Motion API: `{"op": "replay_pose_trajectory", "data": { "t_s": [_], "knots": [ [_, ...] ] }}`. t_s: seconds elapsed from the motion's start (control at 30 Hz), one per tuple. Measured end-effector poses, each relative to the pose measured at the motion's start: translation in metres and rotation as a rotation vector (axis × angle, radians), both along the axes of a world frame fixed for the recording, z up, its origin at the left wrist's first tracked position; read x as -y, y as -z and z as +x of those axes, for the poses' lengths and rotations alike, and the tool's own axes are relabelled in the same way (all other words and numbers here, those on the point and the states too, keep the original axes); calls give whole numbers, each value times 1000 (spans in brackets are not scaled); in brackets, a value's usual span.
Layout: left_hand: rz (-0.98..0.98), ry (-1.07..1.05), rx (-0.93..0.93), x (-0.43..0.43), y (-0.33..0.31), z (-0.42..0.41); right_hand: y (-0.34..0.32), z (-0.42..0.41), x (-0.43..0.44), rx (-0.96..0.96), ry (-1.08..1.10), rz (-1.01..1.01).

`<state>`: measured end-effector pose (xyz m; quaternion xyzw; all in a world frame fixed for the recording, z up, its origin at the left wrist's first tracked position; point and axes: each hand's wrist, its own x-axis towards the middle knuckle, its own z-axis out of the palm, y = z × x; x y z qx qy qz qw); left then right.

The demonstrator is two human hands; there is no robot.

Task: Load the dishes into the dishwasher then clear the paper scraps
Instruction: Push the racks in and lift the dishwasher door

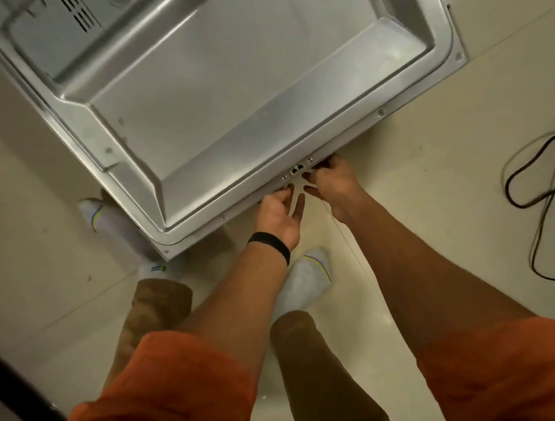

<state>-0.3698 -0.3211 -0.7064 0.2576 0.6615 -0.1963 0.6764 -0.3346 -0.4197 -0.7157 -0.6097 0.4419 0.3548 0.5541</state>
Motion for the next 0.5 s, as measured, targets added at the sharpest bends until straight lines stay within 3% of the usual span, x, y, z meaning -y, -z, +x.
{"op": "replay_pose_trajectory", "data": {
  "t_s": [0.23,0.4,0.5],
  "knots": [
    [-24,-62,-32,2,-37,2,-32,6,-1,-70,92,62],
    [-28,-76,18,0,-123,-5,-126,7,6,-29,65,88],
    [-39,-61,84,-6,-206,1,-206,15,6,12,70,106]
  ]
}}
